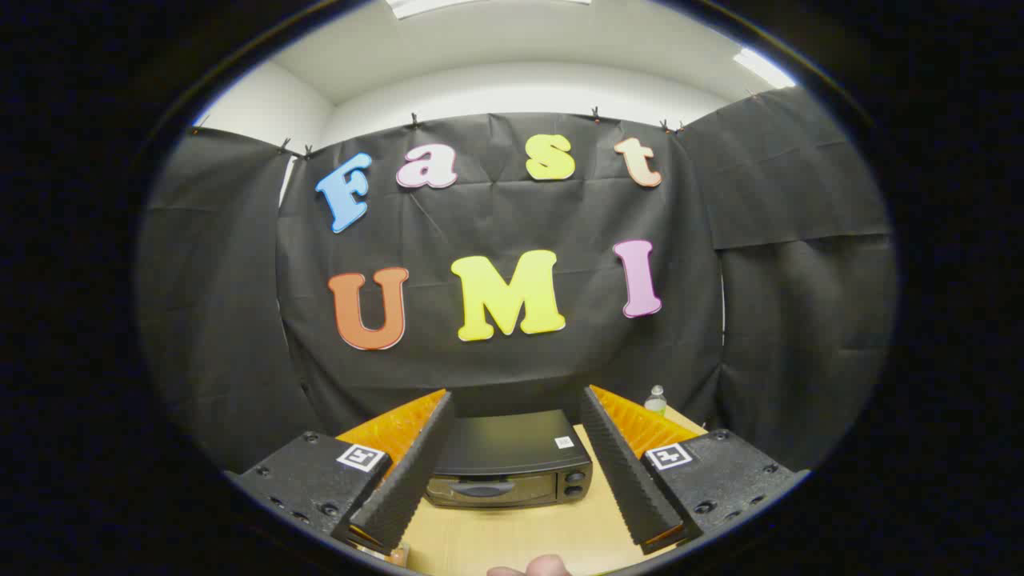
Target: Open the toaster oven, put the food inside, and close the toaster oven door.
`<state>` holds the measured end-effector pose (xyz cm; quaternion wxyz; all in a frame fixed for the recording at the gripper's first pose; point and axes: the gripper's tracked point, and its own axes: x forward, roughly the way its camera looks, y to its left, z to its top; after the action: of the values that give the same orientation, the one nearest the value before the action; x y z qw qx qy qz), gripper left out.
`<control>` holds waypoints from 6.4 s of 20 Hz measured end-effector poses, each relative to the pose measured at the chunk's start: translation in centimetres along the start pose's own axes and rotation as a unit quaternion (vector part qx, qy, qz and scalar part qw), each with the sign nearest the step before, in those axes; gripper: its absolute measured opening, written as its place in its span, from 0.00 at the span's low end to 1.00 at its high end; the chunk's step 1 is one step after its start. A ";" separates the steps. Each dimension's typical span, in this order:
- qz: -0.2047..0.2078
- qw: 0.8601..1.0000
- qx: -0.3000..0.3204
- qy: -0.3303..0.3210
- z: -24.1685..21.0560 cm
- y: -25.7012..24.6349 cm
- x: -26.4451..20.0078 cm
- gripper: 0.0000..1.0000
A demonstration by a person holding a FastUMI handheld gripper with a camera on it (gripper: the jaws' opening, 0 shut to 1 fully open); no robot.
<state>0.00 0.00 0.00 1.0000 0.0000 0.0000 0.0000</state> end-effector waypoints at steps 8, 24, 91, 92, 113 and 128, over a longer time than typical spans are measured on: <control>0.000 1.000 0.005 0.002 0.1 -0.8 -0.1 1.00; 0.026 0.999 0.016 0.024 -1.2 0.3 1.6 1.00; 0.036 0.921 -0.032 0.386 -37.5 1.8 4.4 1.00; 0.039 0.922 -0.033 0.384 -37.1 1.8 3.9 1.00; 0.229 0.713 0.229 0.621 -32.2 14.8 -6.3 0.98; 0.221 0.672 0.154 0.690 -38.5 19.5 -8.1 0.49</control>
<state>-8.08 19.47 -38.45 0.6716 0.1544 0.6901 0.2210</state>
